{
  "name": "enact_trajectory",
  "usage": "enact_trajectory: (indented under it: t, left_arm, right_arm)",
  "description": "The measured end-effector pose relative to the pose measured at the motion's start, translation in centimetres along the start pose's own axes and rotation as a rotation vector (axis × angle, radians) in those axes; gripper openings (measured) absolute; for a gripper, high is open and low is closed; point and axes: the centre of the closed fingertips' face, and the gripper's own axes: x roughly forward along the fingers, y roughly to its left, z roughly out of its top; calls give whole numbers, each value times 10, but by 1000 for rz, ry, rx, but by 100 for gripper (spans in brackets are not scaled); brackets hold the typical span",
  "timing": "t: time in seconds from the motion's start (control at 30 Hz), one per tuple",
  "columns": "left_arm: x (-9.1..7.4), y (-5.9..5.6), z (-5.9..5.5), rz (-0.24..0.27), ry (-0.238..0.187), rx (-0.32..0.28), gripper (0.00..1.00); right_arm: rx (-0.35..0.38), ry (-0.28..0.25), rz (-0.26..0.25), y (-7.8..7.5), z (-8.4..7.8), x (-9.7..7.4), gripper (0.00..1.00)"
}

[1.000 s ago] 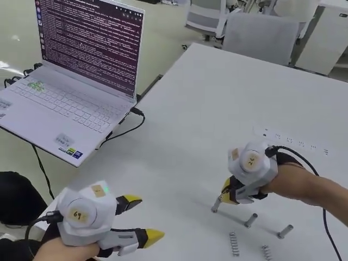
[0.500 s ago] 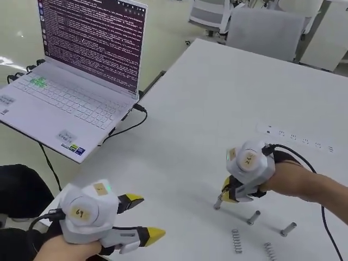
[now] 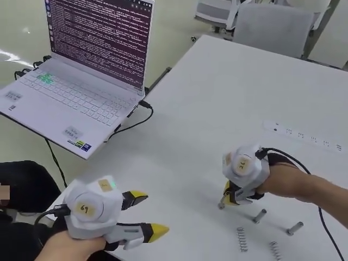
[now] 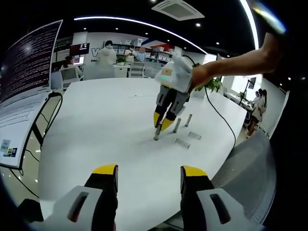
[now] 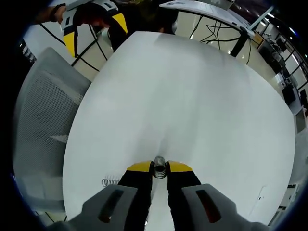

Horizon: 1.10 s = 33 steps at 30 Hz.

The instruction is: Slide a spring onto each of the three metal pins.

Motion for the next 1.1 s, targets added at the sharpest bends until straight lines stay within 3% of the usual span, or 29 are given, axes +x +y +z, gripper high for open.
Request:
enact_trajectory:
  t: [0.6, 1.1]
  left_arm:
    - [-1, 2, 0, 8, 0, -10, 47]
    - [-3, 3, 1, 13, -1, -7, 47]
  right_arm:
    - [17, 23, 10, 0, -7, 15, 9]
    - [26, 24, 13, 2, -7, 14, 11]
